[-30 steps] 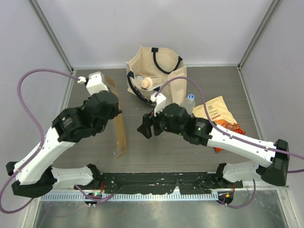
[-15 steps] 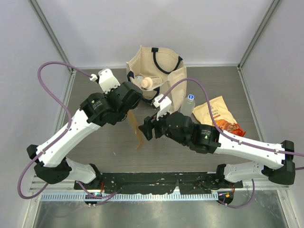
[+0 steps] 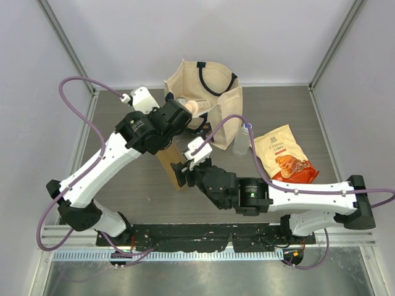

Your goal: Fold the paper box

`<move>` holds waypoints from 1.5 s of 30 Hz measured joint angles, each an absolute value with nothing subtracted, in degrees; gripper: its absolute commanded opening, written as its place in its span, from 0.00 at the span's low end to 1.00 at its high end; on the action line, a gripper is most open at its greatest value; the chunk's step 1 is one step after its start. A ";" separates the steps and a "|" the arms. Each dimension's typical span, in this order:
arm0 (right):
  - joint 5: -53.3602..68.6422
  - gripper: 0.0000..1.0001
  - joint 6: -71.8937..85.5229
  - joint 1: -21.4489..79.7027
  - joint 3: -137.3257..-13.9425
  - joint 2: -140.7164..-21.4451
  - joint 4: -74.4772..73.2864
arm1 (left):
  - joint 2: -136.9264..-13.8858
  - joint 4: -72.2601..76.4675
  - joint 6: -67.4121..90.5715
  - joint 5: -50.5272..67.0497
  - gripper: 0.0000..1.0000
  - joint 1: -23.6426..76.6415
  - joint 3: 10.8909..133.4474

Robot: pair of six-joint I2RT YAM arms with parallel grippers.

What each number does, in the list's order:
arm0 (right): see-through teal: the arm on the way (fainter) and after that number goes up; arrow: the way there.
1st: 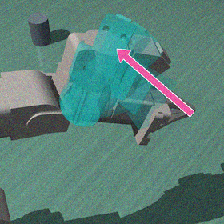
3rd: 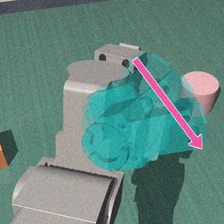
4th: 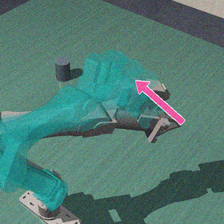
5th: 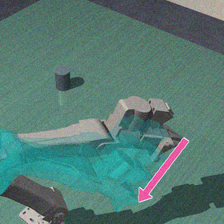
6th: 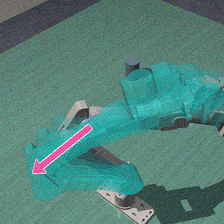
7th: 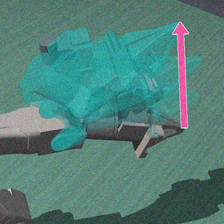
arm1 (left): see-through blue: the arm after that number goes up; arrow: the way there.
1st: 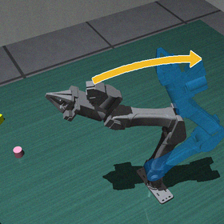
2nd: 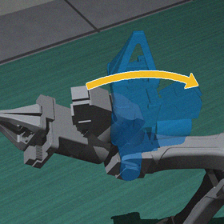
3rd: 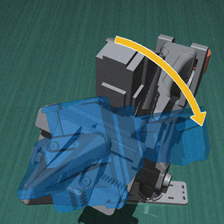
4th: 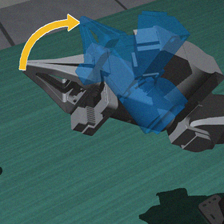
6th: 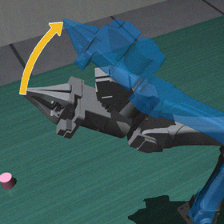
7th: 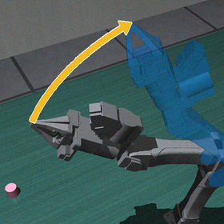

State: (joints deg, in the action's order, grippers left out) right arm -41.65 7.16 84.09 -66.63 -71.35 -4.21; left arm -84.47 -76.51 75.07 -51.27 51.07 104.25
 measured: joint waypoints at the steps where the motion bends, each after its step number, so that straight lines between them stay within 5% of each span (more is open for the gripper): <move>1: -44.23 0.58 6.00 83.92 -66.52 -72.60 -2.00 | -84.47 -76.66 75.20 -51.00 0.00 50.87 104.25; 8: -54.15 0.43 -3.03 83.74 -65.30 -80.77 11.44 | -84.64 -77.10 76.73 -49.89 0.00 50.22 105.43; 14: -60.82 0.20 -9.23 83.77 -65.82 -86.26 17.10 | -85.10 -77.36 77.69 -49.80 0.00 49.93 105.75; 16: -62.52 0.01 -10.59 83.77 -65.54 -86.41 18.04 | -85.25 -77.52 77.82 -49.74 0.00 49.82 105.73; 18: -63.40 0.01 -11.46 83.74 -65.06 -86.04 19.38 | -85.25 -77.45 77.84 -49.67 0.00 49.74 105.73; 21: -62.70 0.01 -11.97 83.57 -63.59 -84.99 19.92 | -84.62 -76.77 77.10 -49.15 0.15 49.78 104.53; 25: -53.76 0.01 -8.97 81.08 -60.42 -80.27 13.76 | -80.75 -71.66 69.14 -47.75 0.74 49.71 97.36; 28: -38.68 0.01 -5.21 73.76 -57.36 -72.90 7.49 | -71.88 -60.36 55.33 -41.21 0.99 49.43 86.50; 36: -6.76 0.01 2.57 54.76 -54.76 -55.92 -6.92 | -40.51 -35.90 29.85 -24.38 1.00 49.15 69.60; 45: 12.86 0.01 7.53 46.19 -49.23 -50.00 -12.36 | -49.19 -31.07 11.66 -9.61 0.88 48.99 72.49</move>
